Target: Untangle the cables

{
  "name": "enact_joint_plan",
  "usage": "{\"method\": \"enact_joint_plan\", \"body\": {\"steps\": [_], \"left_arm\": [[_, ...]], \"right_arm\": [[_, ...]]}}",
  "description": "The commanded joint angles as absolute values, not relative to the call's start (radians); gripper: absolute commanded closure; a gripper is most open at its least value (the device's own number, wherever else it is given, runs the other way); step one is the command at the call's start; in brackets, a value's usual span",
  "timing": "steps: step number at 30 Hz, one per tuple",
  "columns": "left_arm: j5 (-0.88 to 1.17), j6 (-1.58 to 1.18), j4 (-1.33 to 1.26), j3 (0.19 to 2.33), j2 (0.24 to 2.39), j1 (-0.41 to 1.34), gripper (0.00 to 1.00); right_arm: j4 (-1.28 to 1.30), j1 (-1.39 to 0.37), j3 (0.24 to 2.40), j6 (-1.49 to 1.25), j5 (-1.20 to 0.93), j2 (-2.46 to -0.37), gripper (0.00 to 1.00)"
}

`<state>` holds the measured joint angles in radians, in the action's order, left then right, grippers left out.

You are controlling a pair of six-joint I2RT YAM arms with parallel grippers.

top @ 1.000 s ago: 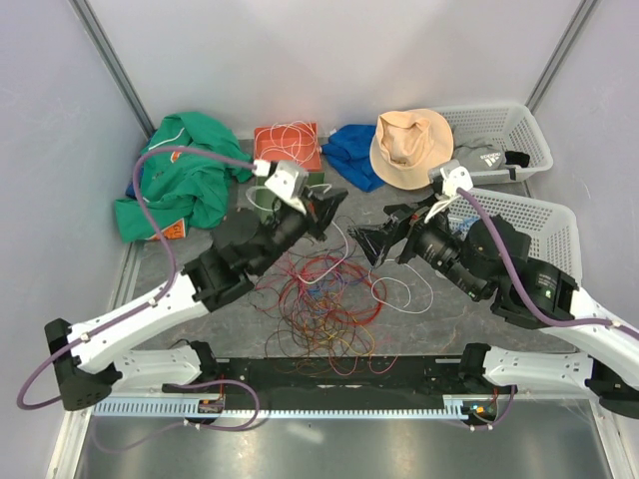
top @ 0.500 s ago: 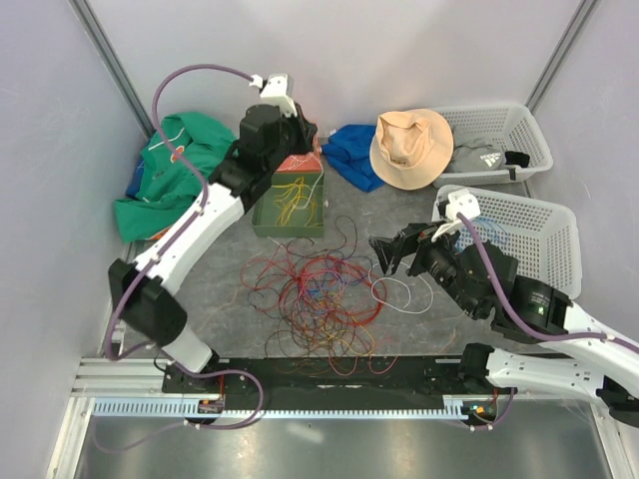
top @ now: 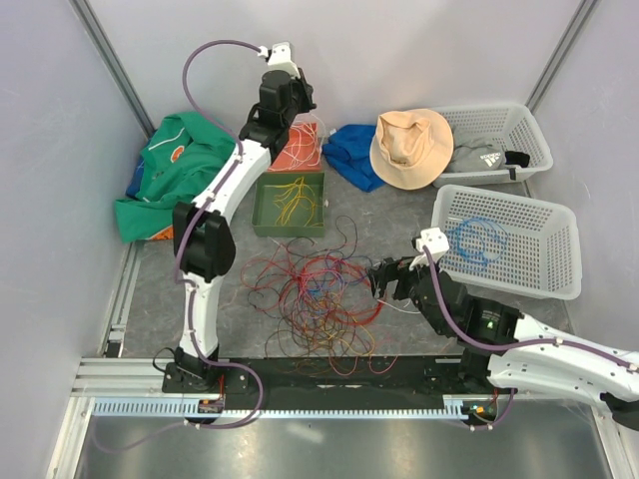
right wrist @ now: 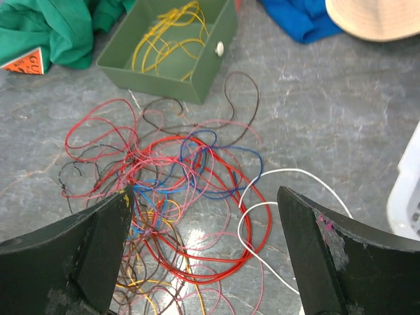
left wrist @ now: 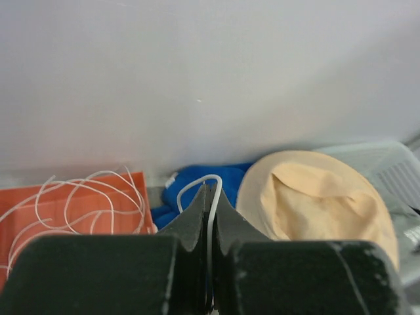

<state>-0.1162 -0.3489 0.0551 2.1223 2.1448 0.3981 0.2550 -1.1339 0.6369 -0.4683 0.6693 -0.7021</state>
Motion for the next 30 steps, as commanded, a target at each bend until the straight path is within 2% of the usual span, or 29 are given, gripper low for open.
{"method": "enact_joint_plan", "body": {"steps": [1,5,18,26,29,30], "left_arm": [[-0.222,-0.264,-0.120,2.235,2.242,0.373,0.98],[-0.236,-0.250,-0.193,2.309,2.316,0.354,0.98],[-0.333,-0.178,-0.465,2.266,2.483,0.313,0.98],[-0.341,-0.173,-0.469,2.257,2.551,0.301,0.98],[-0.341,-0.189,-0.463,2.211,2.528,0.301,0.66],[-0.336,-0.193,-0.466,2.179,2.517,0.301,0.47]], "right_arm": [[0.135,-1.132,0.574,-0.523,0.683,-0.683,0.02],[0.133,-1.132,0.532,-0.537,0.727,-0.678,0.02],[0.074,-1.132,0.449,-0.541,0.770,-0.695,0.02],[0.038,-1.131,0.454,-0.515,0.788,-0.758,0.02],[0.037,-1.131,0.463,-0.512,0.785,-0.773,0.02],[0.035,-1.132,0.463,-0.511,0.784,-0.773,0.02]]}}
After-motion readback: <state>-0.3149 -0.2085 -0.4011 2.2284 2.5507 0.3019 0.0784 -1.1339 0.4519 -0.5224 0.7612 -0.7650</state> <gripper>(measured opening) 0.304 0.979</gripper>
